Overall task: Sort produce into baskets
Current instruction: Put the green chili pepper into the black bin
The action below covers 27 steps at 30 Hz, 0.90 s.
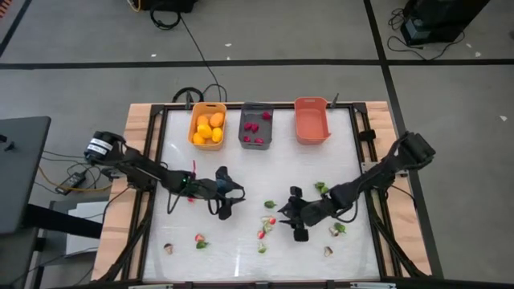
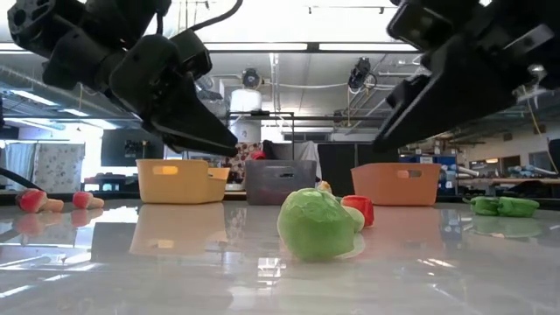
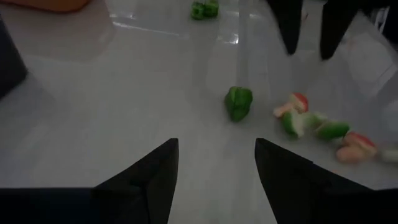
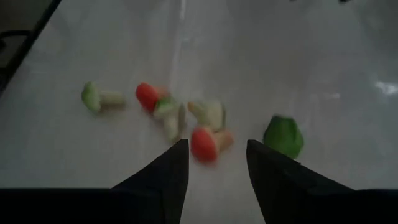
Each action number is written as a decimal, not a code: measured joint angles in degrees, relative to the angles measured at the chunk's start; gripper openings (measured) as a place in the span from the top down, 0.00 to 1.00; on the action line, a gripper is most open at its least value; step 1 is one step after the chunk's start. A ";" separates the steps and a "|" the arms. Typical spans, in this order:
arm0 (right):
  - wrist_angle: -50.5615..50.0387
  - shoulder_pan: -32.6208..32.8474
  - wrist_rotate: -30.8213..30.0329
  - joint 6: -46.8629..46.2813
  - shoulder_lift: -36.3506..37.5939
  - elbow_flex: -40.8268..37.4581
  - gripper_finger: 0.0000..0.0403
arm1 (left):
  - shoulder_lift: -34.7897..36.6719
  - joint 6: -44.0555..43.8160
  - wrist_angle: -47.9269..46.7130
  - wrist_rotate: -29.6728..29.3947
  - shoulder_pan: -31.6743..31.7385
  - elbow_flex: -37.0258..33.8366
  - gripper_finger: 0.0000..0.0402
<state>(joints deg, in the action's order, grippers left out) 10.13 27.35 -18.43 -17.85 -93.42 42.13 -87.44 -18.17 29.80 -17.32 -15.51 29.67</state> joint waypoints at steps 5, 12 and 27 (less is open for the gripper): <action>3.83 -3.36 -1.62 1.16 -3.57 0.00 0.57 | -2.75 0.11 5.69 0.00 0.07 0.04 0.46; 6.33 -6.94 -0.44 0.44 -8.42 0.04 0.57 | -5.61 0.02 8.22 0.00 0.07 0.13 0.46; 10.67 -9.90 0.06 0.46 -10.98 0.00 0.65 | -5.64 1.03 8.18 -0.02 0.11 0.11 0.46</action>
<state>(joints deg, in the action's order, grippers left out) 20.80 17.45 -18.37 -17.39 -104.40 42.13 -93.08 -17.15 37.98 -17.34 -15.40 29.78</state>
